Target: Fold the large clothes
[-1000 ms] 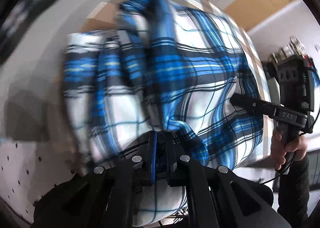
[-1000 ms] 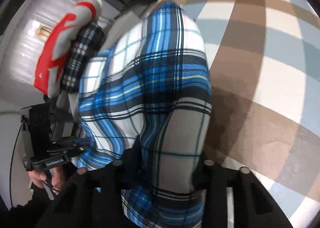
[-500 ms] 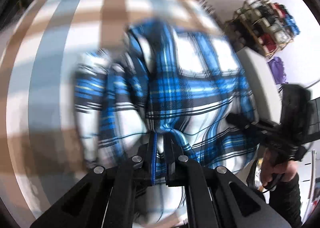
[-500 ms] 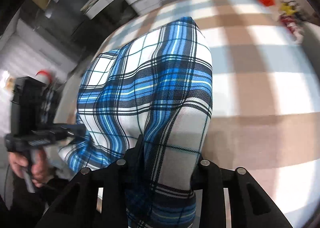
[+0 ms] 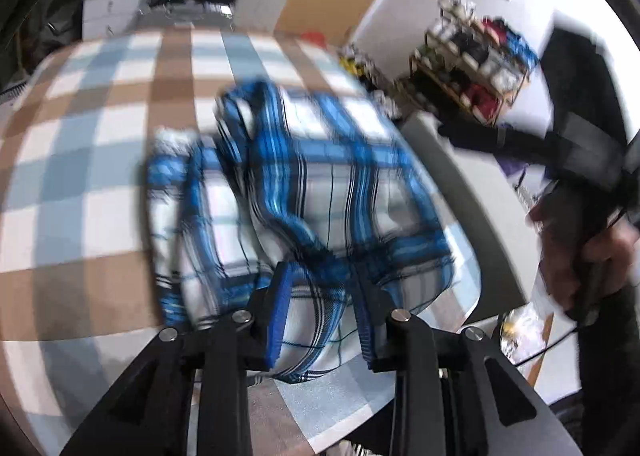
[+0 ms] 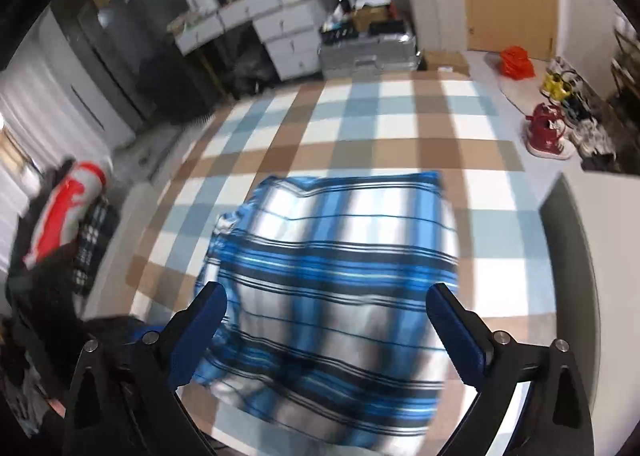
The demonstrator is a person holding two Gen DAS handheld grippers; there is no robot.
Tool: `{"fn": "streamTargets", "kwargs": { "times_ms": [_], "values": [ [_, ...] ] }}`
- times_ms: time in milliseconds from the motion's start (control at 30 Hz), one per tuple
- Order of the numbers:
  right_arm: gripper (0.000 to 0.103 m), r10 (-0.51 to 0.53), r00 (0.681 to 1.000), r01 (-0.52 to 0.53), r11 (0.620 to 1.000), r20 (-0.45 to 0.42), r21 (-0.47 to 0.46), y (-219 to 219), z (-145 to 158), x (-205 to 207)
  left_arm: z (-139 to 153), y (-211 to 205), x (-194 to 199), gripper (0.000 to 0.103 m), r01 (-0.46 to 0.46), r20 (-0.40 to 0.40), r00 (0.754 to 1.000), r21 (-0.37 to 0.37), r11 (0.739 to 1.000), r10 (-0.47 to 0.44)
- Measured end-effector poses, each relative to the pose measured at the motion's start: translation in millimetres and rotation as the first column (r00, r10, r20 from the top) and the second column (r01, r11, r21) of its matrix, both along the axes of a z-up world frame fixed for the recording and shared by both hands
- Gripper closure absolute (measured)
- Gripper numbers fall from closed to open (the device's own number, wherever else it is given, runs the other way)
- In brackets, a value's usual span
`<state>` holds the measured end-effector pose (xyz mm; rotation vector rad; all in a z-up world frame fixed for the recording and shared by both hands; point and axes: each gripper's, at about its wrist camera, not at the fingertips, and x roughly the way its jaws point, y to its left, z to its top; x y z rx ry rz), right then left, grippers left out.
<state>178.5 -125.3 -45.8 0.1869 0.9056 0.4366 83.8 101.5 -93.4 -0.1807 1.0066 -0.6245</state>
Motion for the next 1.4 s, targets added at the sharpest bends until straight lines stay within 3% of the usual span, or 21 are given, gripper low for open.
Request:
{"fn": "streamTargets", "kwargs": {
  "times_ms": [167,233,267,300,333,367,400,467,567,700,833,933,1033,1133,1200,1267,1333,1400],
  "values": [
    [0.003,0.074,0.983,-0.087,0.993,-0.165,-0.076,72,-10,44,-30,-10,6,0.079,0.018,-0.067,0.998,0.041,0.999,-0.015],
    [0.006,0.052,0.976,-0.082,0.987,-0.214,-0.135,93,-20,60,-35,-9,7,0.083,0.021,-0.075,0.997,0.061,0.998,-0.017],
    [0.017,0.04,0.975,-0.076,0.984,-0.22,-0.159,100,-21,64,-36,-8,8,0.095,0.019,-0.077,0.997,0.067,0.998,-0.014],
    [0.03,0.03,0.972,-0.079,0.976,-0.231,-0.205,112,-26,73,-37,-5,8,0.1,0.014,-0.083,0.997,0.07,0.997,-0.008],
    [0.066,0.02,0.965,-0.088,0.964,-0.262,-0.249,121,-33,79,-37,-1,9,0.1,0.013,-0.096,0.995,0.053,0.999,-0.008],
    [0.076,0.012,0.956,-0.096,0.958,-0.293,-0.272,126,-39,83,-37,6,8,0.101,-0.002,-0.114,0.994,0.022,1.0,0.004],
    [0.078,0.019,0.946,-0.115,0.953,-0.324,-0.279,133,-45,86,-36,15,3,0.102,-0.019,-0.125,0.992,0.003,1.0,0.019],
    [0.093,0.028,0.959,-0.115,0.948,-0.284,-0.297,139,-38,84,-38,32,0,0.102,-0.054,-0.151,0.987,-0.04,0.998,0.048],
    [0.097,0.03,0.972,-0.089,0.964,-0.231,-0.25,144,-23,81,-36,51,-6,0.103,-0.096,-0.156,0.984,-0.06,0.994,0.086],
    [0.097,0.079,0.971,-0.115,0.982,-0.227,-0.152,161,-21,78,-31,71,-6,0.103,-0.157,-0.152,0.978,-0.067,0.985,0.145],
    [0.097,0.136,0.965,-0.13,0.991,-0.223,0.042,161,-21,77,-39,90,1,0.103,-0.236,-0.18,0.957,-0.023,0.972,0.228],
    [0.096,0.168,0.98,-0.155,0.98,-0.108,0.122,132,-4,57,-30,101,0,0.103,-0.28,-0.12,0.953,0.011,0.96,0.279],
    [0.095,0.155,0.988,-0.149,0.974,-0.018,0.168,85,8,27,-3,106,-7,0.103,-0.257,-0.051,0.966,-0.038,0.966,0.255],
    [0.093,0.096,0.995,-0.094,0.968,0.004,0.233,31,3,-2,23,90,-17,0.103,-0.166,0.014,0.986,-0.115,0.979,0.169],
    [0.079,0.04,0.999,-0.042,0.959,0.011,0.28,-3,-9,-22,36,65,-20,0.103,-0.059,0.047,0.997,-0.124,0.991,0.065],
    [0.0,-0.054,0.998,0.04,0.932,0.029,0.359,-35,-26,-44,38,38,-19,0.103,-0.003,0.063,0.998,-0.082,0.997,0.008],
    [0.0,-0.156,0.986,0.111,0.891,0.067,0.441,-59,-44,-62,33,9,-9,0.103,0.061,0.051,0.997,-0.005,0.998,-0.061],
    [0.0,-0.172,0.985,0.136,0.859,0.028,0.494,-69,-67,-68,17,-6,6,0.103,0.061,-0.004,0.998,0.1,0.993,-0.061]
  ]
}}
